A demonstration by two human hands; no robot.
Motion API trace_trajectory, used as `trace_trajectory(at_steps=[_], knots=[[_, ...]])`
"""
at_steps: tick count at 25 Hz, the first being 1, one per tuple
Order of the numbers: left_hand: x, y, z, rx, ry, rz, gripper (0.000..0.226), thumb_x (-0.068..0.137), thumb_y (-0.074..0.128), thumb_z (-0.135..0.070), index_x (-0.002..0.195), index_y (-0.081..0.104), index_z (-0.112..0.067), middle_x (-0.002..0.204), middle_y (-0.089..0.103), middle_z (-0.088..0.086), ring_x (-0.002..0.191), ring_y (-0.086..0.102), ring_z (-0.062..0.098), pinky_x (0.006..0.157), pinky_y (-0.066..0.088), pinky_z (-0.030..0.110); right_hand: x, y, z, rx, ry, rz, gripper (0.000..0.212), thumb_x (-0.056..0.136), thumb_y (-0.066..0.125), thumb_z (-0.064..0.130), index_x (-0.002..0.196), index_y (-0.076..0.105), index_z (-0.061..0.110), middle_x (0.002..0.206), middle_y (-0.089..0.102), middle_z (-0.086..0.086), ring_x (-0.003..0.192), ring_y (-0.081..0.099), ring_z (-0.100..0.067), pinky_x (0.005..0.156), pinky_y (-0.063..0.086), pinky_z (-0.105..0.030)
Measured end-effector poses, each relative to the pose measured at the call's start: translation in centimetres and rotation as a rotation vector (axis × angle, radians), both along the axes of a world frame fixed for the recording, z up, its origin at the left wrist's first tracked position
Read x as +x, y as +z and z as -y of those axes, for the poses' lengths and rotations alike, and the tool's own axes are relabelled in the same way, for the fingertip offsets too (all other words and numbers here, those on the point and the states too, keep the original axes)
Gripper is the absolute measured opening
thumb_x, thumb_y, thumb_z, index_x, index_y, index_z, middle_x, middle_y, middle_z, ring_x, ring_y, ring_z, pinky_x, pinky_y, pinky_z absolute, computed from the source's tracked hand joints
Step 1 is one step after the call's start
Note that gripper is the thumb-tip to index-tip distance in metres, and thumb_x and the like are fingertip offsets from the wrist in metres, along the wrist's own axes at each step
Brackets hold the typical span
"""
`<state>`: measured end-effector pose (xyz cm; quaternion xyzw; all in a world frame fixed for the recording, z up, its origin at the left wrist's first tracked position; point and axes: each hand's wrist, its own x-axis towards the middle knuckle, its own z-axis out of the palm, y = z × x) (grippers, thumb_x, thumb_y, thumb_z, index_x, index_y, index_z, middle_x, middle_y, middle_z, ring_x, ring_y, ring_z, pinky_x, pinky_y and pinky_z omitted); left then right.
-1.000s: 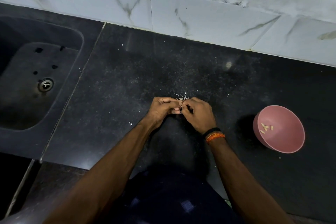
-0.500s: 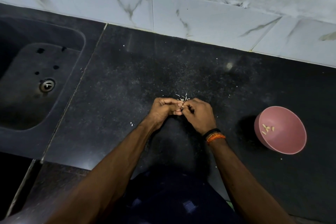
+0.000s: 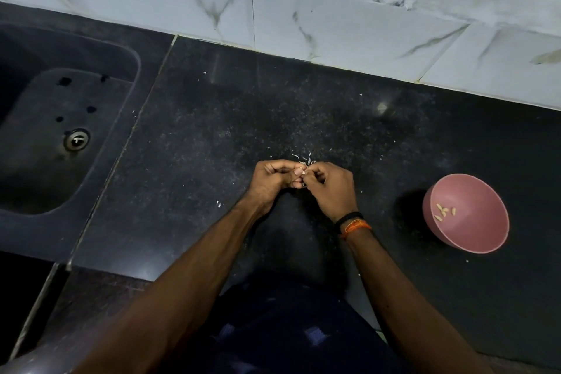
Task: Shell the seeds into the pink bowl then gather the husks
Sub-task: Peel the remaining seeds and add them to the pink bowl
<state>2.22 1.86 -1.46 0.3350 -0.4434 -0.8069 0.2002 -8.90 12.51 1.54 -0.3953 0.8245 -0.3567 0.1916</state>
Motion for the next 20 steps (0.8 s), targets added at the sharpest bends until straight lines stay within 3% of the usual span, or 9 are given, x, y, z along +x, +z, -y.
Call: trace_trajectory(at_steps=[3, 7, 13, 20], knots=[[0.2, -0.1, 0.0, 0.026, -0.011, -0.011, 0.014, 0.088, 0.065, 0.009, 0.100, 0.071, 0.006, 0.084, 0.075, 0.011, 0.072, 0.070, 0.015, 0.064, 0.057, 0.022, 0.0, -0.1, -0.1, -0.020, -0.049, 0.154, 0.008, 0.091, 0.070, 0.017, 0.088, 0.077, 0.014, 0.080, 0.073, 0.006, 0.075, 0.069, -0.008, 0.073, 0.058, -0.030], [0.6, -0.1, 0.3, 0.064, -0.041, -0.046, 0.017, 0.090, 0.063, 0.007, 0.104, 0.071, 0.004, 0.087, 0.073, 0.012, 0.073, 0.068, 0.013, 0.066, 0.057, 0.022, 0.2, 0.1, -0.1, -0.034, -0.020, 0.149, 0.009, 0.094, 0.067, 0.015, 0.090, 0.076, 0.015, 0.082, 0.072, 0.007, 0.076, 0.067, -0.003, 0.072, 0.053, -0.019], [0.5, -0.1, 0.3, 0.058, -0.033, -0.052, 0.017, 0.089, 0.065, 0.006, 0.103, 0.073, 0.002, 0.086, 0.074, 0.011, 0.072, 0.067, 0.013, 0.064, 0.055, 0.021, -0.7, -0.1, -0.8, -0.076, 0.012, 0.180, 0.011, 0.094, 0.069, 0.015, 0.100, 0.079, 0.016, 0.094, 0.076, 0.008, 0.083, 0.072, -0.008, 0.080, 0.060, -0.033], [0.5, 0.0, 0.3, 0.045, -0.041, -0.042, 0.018, 0.088, 0.065, 0.008, 0.098, 0.076, -0.002, 0.087, 0.073, 0.013, 0.070, 0.066, 0.012, 0.063, 0.055, 0.021, -1.0, 0.3, -1.0, -0.070, 0.120, 0.048, 0.011, 0.093, 0.072, 0.015, 0.100, 0.079, 0.015, 0.093, 0.073, 0.006, 0.082, 0.070, -0.005, 0.079, 0.059, -0.029]])
